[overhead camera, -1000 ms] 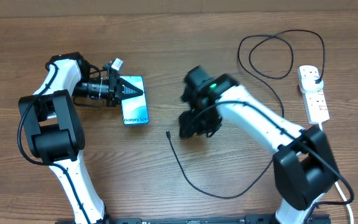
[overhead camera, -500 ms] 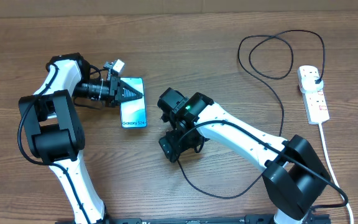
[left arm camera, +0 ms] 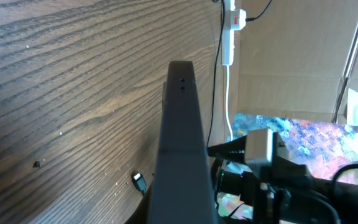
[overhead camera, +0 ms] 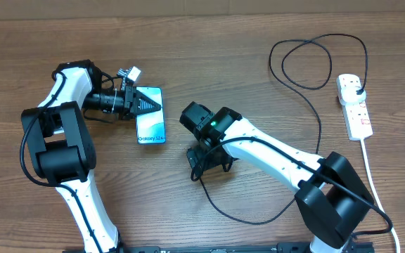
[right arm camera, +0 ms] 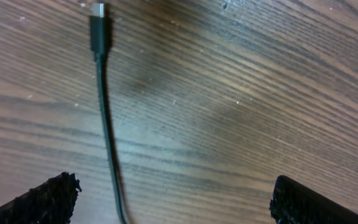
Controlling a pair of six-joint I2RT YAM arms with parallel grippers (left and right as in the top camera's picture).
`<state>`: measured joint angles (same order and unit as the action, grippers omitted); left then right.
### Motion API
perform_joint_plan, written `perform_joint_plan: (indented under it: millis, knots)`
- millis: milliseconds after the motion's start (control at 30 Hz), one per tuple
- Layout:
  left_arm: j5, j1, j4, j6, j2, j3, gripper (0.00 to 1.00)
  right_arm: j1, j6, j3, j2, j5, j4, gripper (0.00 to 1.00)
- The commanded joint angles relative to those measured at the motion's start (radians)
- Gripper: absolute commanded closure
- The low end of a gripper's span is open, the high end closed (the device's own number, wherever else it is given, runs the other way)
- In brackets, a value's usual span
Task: Plug charger to phone and switch on socket
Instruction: 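Lower the right gripper onto the black cable's USB-C plug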
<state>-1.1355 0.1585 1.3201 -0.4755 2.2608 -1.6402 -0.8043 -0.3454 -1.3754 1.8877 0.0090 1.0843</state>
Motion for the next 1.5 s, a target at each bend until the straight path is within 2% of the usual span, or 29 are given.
perform_joint_plan:
  millis: [0,67,200,300,333,367,433,467,500,567,600,667,800,900,1033,1167,1233,1267,1333,1467]
  knots:
    - [-0.026,-0.008,0.003,-0.026,-0.002,0.003,0.96,0.027,-0.021,0.027,-0.018,0.024,-0.025,0.00]
    - [-0.026,-0.008,0.003,-0.026,-0.002,0.003,0.96,0.049,-0.022,0.027,-0.018,0.024,-0.038,0.00]
    - [-0.025,-0.008,-0.005,-0.026,-0.002,0.002,0.96,0.081,-0.021,0.027,-0.018,0.024,-0.081,0.15]
    - [-0.025,-0.008,-0.017,-0.026,-0.002,0.003,0.96,0.083,-0.021,0.027,-0.018,0.024,-0.080,0.37]
    - [-0.025,-0.008,-0.018,-0.026,-0.002,0.003,0.96,0.083,-0.021,0.027,-0.018,0.024,-0.082,0.38]
    - [-0.025,-0.008,-0.020,-0.026,-0.002,0.002,0.96,0.083,-0.021,0.027,-0.018,0.024,-0.090,0.43]
    - [-0.025,-0.008,-0.019,-0.026,-0.002,0.002,0.96,0.083,-0.014,0.027,-0.018,0.024,-0.096,0.67]
    - [-0.025,-0.008,-0.019,-0.026,-0.002,0.003,0.96,0.083,0.014,0.027,-0.018,0.024,-0.095,0.87]
    - [-0.025,-0.008,-0.019,-0.026,-0.002,0.002,0.96,0.083,0.033,0.027,-0.018,0.023,-0.092,0.92]
    - [-0.025,-0.008,-0.020,-0.026,-0.002,0.002,0.96,0.083,0.043,0.027,-0.018,0.024,-0.091,0.91]
    - [-0.025,-0.008,-0.020,-0.026,-0.002,0.003,0.96,0.083,0.041,0.027,-0.018,0.024,-0.084,0.85]
    - [-0.025,-0.008,-0.020,-0.026,-0.002,0.002,0.96,0.083,0.038,0.027,-0.018,0.023,-0.059,0.85]
    - [-0.024,-0.008,-0.026,-0.026,-0.002,0.002,0.96,0.083,0.023,0.028,-0.018,0.023,0.082,0.85]
    - [-0.024,-0.008,-0.027,-0.026,-0.002,0.002,0.96,0.080,-0.033,0.040,-0.018,-0.028,0.117,0.79]
    - [-0.025,-0.008,-0.027,-0.026,-0.002,0.002,0.96,0.080,-0.023,0.103,-0.018,-0.040,0.045,0.60]
    - [-0.024,-0.008,-0.031,-0.025,-0.002,0.002,0.96,0.080,-0.021,0.115,-0.018,-0.040,-0.072,0.51]
    - [-0.025,-0.008,-0.031,-0.025,-0.002,0.003,0.96,0.079,-0.019,0.115,-0.018,-0.061,-0.099,0.48]
    - [-0.025,-0.008,-0.032,-0.025,-0.002,0.002,0.96,0.079,0.080,0.122,-0.018,-0.182,-0.124,0.47]
    - [-0.025,-0.009,-0.037,-0.019,-0.002,0.002,0.96,0.079,0.189,0.144,-0.018,-0.301,-0.166,0.47]
    - [-0.025,-0.009,-0.038,-0.018,-0.002,0.002,0.96,0.079,0.220,0.199,-0.018,-0.271,-0.260,0.47]
